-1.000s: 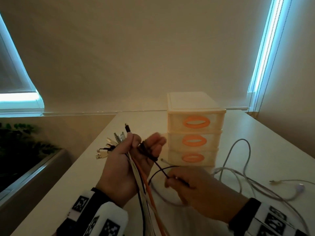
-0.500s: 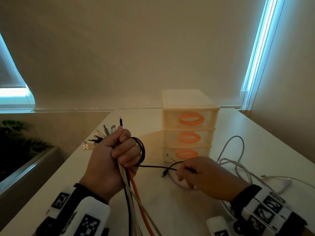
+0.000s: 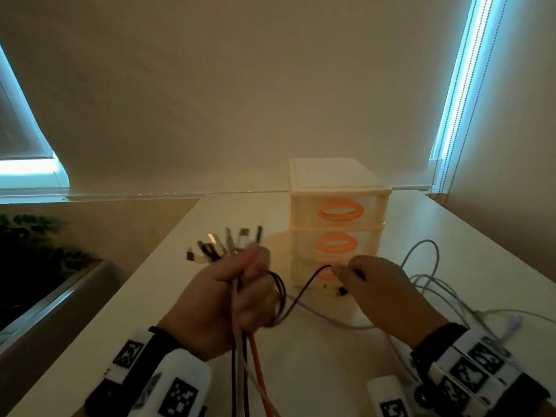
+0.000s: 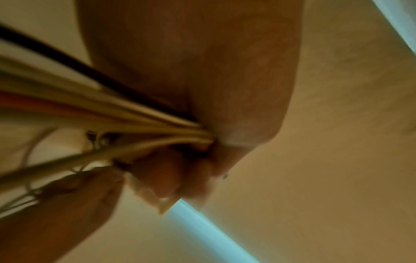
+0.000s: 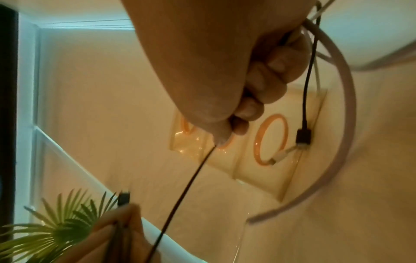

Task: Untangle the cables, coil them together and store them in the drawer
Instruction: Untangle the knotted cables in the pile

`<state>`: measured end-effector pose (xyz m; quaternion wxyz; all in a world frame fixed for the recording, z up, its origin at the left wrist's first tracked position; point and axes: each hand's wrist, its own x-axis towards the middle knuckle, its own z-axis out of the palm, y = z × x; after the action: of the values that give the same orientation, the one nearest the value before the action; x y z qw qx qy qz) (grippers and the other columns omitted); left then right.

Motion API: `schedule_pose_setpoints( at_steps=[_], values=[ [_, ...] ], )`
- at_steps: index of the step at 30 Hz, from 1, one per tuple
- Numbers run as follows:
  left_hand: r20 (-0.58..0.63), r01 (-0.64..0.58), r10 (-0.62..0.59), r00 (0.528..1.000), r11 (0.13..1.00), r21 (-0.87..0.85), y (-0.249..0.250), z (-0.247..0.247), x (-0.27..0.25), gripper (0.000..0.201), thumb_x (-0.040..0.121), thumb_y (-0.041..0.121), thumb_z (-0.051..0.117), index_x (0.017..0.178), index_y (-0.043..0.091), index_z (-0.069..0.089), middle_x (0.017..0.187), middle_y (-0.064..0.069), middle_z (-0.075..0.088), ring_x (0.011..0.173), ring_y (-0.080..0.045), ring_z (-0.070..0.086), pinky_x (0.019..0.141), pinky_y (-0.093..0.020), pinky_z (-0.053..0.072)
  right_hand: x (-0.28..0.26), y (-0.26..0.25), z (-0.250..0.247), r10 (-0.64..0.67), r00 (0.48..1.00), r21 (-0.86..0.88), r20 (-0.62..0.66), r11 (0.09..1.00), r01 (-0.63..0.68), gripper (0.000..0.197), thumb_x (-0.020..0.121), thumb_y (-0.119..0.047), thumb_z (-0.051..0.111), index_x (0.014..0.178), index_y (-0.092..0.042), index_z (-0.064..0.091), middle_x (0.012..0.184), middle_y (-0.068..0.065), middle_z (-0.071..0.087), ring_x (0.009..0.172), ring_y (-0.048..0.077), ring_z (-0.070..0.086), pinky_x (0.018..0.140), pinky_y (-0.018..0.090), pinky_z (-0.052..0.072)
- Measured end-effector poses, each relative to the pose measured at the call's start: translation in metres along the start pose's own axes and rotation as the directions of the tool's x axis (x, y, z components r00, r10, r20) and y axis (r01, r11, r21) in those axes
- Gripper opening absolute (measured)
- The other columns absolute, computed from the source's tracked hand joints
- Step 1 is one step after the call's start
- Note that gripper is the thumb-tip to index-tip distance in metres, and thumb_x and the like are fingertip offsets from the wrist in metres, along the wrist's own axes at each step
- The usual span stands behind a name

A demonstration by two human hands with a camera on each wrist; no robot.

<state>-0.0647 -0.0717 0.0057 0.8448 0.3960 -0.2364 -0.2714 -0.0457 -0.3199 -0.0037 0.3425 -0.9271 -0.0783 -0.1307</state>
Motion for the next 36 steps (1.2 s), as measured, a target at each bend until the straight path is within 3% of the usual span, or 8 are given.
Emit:
schedule_pose_setpoints(
  at_steps=[4,6,9,12,16,20,26,36],
  values=[
    [0.059,0.211,-0.219,0.974,0.970,0.119,-0.022,0.014,0.004,0.036,0.110,0.030,0.035,0.080,0.010,0.043,0.131,-0.041,0.053,0.126,-0.054,0.051,0.110,-0.054,0.041,-0.005,-0.014,0.005,-0.017,0.999,0.352,-0.036,0.936,0.028,0.025,0.101,-0.030,0.056,0.081,-0.023,0.070,0.065,-0.017,0.064,0.064,-0.003,0.058,0.060,0.014,0.040],
    [0.003,0.197,-0.197,0.980,0.980,0.025,-0.025,0.013,0.008,0.036,0.108,0.030,0.040,0.081,0.008,0.047,0.135,-0.041,0.049,0.134,-0.054,0.044,0.119,-0.057,0.030,-0.013,-0.026,0.001,-0.136,0.990,0.478,0.025,0.872,0.108,0.021,0.101,-0.023,0.057,0.086,-0.021,0.072,0.069,-0.011,0.066,0.065,0.005,0.062,0.063,0.017,0.048],
    [-0.128,-0.044,0.035,0.991,0.996,-0.072,-0.021,0.006,0.011,0.037,0.105,0.034,0.043,0.078,0.009,0.046,0.112,-0.029,0.064,0.107,-0.039,0.065,0.102,-0.048,0.049,-0.024,-0.037,0.002,-0.353,0.927,0.499,0.128,0.830,0.248,0.017,0.099,-0.021,0.061,0.090,-0.023,0.075,0.078,0.000,0.071,0.070,0.014,0.066,0.069,0.025,0.056],
    [-0.299,-0.199,0.151,0.942,0.970,-0.138,-0.012,0.010,0.014,0.042,0.106,0.041,0.036,0.075,0.014,0.042,0.129,-0.029,0.063,0.121,-0.040,0.062,0.101,-0.043,0.047,-0.027,-0.034,0.008,-0.365,0.854,0.327,0.371,0.912,0.248,0.017,0.102,-0.031,0.056,0.100,-0.037,0.072,0.069,-0.009,0.067,0.062,0.002,0.061,0.067,0.018,0.051],
    [-0.437,-0.344,0.246,0.865,0.925,-0.159,-0.007,0.005,0.011,0.037,0.100,0.035,0.045,0.069,0.014,0.044,0.062,-0.001,0.049,0.058,-0.019,0.053,0.054,-0.027,0.046,-0.019,-0.017,0.007,-0.180,0.892,0.101,0.415,0.983,0.151,0.032,0.103,-0.045,0.047,0.089,-0.030,0.072,0.075,-0.010,0.067,0.068,0.010,0.062,0.070,0.028,0.054],
    [-0.265,-0.253,0.193,0.945,0.944,-0.214,-0.005,-0.008,0.007,0.038,0.108,0.034,0.036,0.075,0.016,0.043,0.052,0.006,0.034,0.049,-0.011,0.032,0.049,-0.022,0.030,-0.012,-0.007,0.010,-0.182,0.950,0.135,0.253,0.979,0.152,0.025,0.099,-0.043,0.055,0.083,-0.030,0.069,0.079,-0.004,0.066,0.068,0.012,0.061,0.066,0.028,0.052],
    [-0.169,-0.225,0.191,0.967,0.950,-0.217,0.002,-0.017,0.002,0.037,0.110,0.035,0.034,0.079,0.018,0.042,0.051,0.007,0.037,0.050,-0.010,0.027,0.049,-0.023,0.024,-0.015,-0.007,0.002,-0.155,0.834,0.250,0.529,0.968,0.021,0.020,0.104,-0.028,0.050,0.090,-0.025,0.065,0.066,-0.005,0.064,0.063,0.012,0.056,0.067,0.024,0.048],
    [-0.073,0.190,-0.186,0.980,0.980,0.054,0.001,0.000,0.000,0.034,0.104,0.031,0.049,0.075,0.014,0.041,0.048,0.001,0.034,0.044,-0.015,0.031,0.046,-0.026,0.026,-0.013,-0.012,-0.008,-0.079,0.990,-0.153,0.114,0.983,0.096,0.045,0.086,-0.067,0.057,0.073,-0.024,0.057,0.067,-0.006,0.060,0.059,0.006,0.054,0.058,0.023,0.047]
  ],
)
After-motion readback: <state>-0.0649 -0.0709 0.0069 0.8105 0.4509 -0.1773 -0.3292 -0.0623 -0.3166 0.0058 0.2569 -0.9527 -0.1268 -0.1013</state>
